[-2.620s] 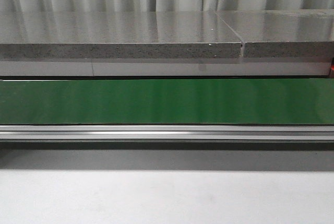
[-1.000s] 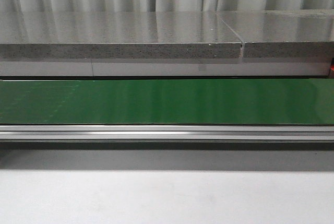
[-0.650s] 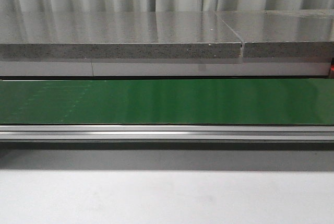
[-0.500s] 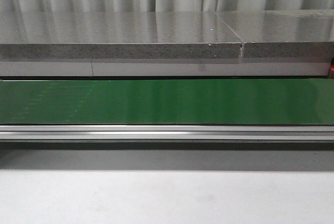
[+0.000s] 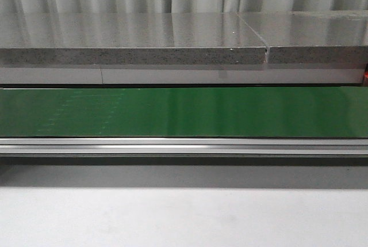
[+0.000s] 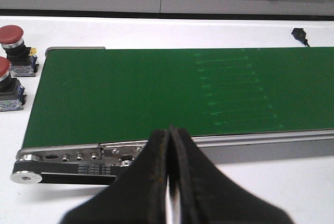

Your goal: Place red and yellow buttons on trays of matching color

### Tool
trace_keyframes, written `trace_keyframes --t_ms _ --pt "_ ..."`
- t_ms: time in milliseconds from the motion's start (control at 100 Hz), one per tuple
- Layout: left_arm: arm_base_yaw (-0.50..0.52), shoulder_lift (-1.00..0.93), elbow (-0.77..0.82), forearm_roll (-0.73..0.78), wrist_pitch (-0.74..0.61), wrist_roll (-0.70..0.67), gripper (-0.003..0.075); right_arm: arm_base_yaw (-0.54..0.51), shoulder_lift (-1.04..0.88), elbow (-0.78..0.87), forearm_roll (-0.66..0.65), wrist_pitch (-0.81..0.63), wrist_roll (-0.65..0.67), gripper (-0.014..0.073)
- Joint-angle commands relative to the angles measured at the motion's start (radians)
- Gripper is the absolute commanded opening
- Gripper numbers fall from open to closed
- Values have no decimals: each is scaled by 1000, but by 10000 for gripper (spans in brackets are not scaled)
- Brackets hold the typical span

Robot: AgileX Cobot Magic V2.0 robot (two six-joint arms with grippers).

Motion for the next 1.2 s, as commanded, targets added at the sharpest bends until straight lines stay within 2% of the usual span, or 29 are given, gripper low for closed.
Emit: trace_keyframes --t_ms 0,690,740,810,860,980,1050,1100,1190 --pt "-7 2 -27 -8 -73 -6 -19 0 -4 -26 13 -51 -11 -68" --pt "-7 2 -27 -8 -73 -6 -8 0 -4 -26 13 -51 -11 -68" --pt "-7 4 -27 -8 -73 -6 31 0 -4 -26 13 -51 -11 -68" --pt "-7 4 -27 -8 -73 -6 137 0 -4 -26 13 -51 -11 -68" --pt "-7 4 -27 -8 -73 -6 240 0 -4 -26 13 -51 -11 -68" --pt "-7 4 -27 -6 -74 -6 560 0 -4 -26 13 -51 -11 -68" --pt "-7 4 -27 -6 -82 -6 685 0 -4 -26 13 -51 -11 -68" --pt "-7 4 -27 -6 -84 -6 709 0 -4 -26 13 -51 -11 -68" --pt "-7 4 -29 -6 -87 -6 665 0 -4 -26 13 -51 -11 -68"
